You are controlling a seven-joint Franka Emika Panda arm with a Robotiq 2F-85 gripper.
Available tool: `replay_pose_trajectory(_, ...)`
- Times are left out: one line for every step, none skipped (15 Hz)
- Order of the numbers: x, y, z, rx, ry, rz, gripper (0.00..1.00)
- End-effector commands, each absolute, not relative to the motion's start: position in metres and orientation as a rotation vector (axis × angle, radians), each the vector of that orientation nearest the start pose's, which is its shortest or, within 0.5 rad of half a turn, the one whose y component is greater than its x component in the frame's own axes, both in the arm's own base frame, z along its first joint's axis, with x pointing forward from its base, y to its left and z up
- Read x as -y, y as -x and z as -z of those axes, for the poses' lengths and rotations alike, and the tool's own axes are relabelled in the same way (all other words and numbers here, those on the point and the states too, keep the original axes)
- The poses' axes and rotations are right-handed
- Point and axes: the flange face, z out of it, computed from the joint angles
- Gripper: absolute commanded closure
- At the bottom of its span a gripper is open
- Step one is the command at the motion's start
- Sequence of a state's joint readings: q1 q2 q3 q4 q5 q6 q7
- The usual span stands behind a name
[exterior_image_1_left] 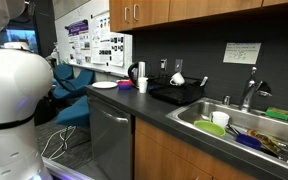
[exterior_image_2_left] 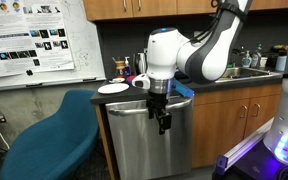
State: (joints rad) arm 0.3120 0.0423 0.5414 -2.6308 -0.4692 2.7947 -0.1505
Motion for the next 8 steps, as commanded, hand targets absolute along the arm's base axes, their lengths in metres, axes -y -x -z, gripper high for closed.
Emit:
replay_pose_trajectory(-0.3274, -0.2536, -0.2346, 2.081, 2.376, 0.124, 0.00)
replay_pose_trajectory(-0.3331, -0.2599, -0.2421, 2.070, 2.438, 0.194, 0.00)
replay_pose_trajectory(-0.3319, -0.2591, -0.2404, 2.073, 2.424, 0.180, 0.00)
replay_pose_trajectory(-0.3322, -0.2589, -0.2405, 2.073, 2.428, 0.183, 0.00)
replay_pose_trajectory(-0.3327, -0.2587, -0.2408, 2.071, 2.431, 0.185, 0.00)
replay_pose_trajectory(-0.3328, -0.2587, -0.2408, 2.070, 2.431, 0.185, 0.00)
replay_pose_trajectory(-0.3325, -0.2590, -0.2408, 2.069, 2.432, 0.185, 0.00)
replay_pose_trajectory(-0.3326, -0.2591, -0.2409, 2.068, 2.432, 0.185, 0.00)
